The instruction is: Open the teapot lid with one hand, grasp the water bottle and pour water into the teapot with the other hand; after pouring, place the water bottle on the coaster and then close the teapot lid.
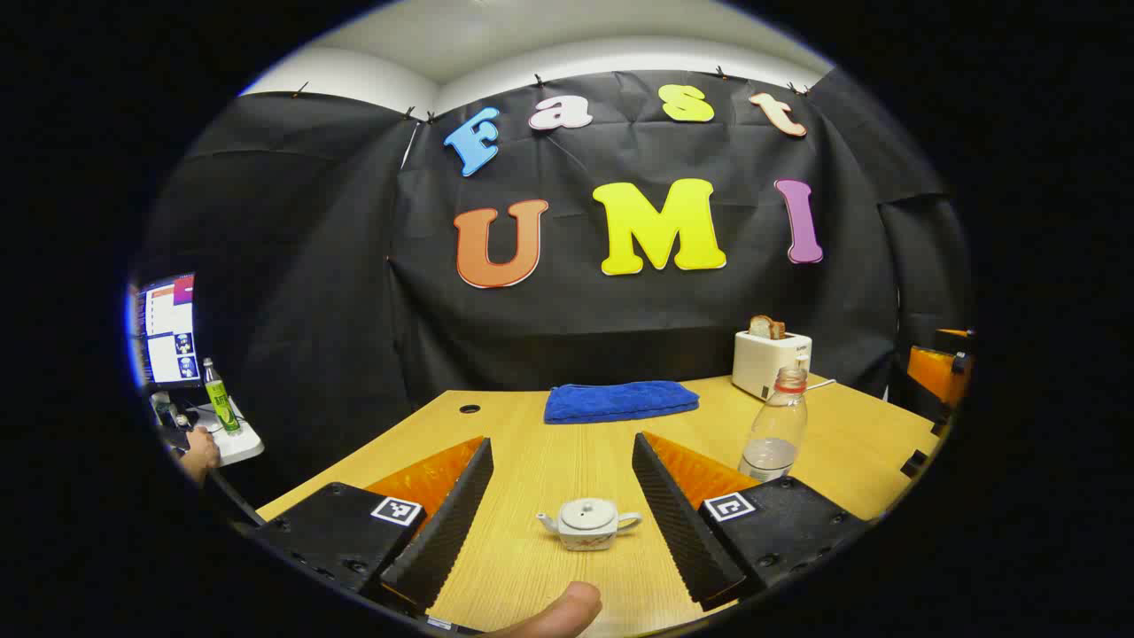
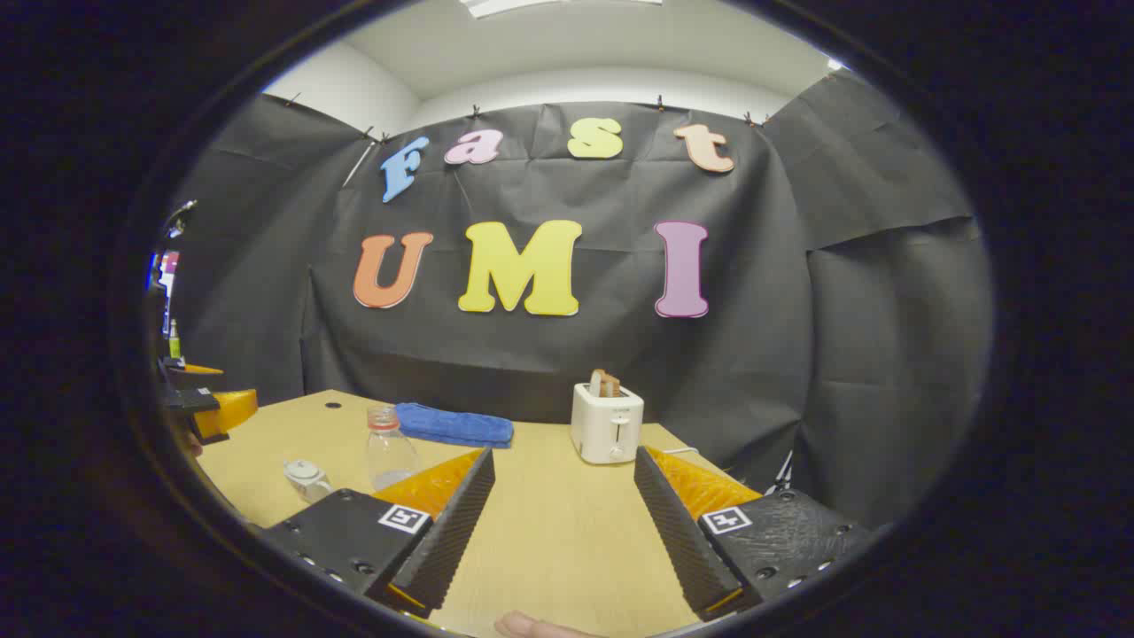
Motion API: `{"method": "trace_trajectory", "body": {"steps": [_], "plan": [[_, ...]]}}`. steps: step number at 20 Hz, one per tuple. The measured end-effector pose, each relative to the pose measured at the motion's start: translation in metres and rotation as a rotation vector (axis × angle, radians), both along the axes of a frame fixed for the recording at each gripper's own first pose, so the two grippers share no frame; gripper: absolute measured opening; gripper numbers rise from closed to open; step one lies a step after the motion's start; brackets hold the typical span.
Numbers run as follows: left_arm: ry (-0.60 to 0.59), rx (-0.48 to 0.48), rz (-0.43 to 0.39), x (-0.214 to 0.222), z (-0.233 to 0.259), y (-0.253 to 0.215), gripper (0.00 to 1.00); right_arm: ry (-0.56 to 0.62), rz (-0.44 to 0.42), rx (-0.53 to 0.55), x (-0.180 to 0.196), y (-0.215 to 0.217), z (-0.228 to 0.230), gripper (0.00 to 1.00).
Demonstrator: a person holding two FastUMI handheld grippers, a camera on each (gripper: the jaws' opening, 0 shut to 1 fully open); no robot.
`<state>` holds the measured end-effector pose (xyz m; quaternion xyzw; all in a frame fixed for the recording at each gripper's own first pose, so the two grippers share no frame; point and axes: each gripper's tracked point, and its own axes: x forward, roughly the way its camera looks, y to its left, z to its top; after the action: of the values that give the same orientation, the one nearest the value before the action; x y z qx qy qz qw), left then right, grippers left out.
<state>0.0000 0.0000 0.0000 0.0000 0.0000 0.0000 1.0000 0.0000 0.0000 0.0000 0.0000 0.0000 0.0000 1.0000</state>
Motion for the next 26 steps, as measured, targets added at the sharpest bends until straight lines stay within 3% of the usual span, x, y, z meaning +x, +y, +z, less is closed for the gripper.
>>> {"method": "trace_trajectory", "body": {"steps": [26], "plan": [[0.017,-0.053,-0.039,0.027,-0.025,-0.010,1.00,0.076,-0.002,-0.022,0.015,-0.001,-0.026,0.95]]}}
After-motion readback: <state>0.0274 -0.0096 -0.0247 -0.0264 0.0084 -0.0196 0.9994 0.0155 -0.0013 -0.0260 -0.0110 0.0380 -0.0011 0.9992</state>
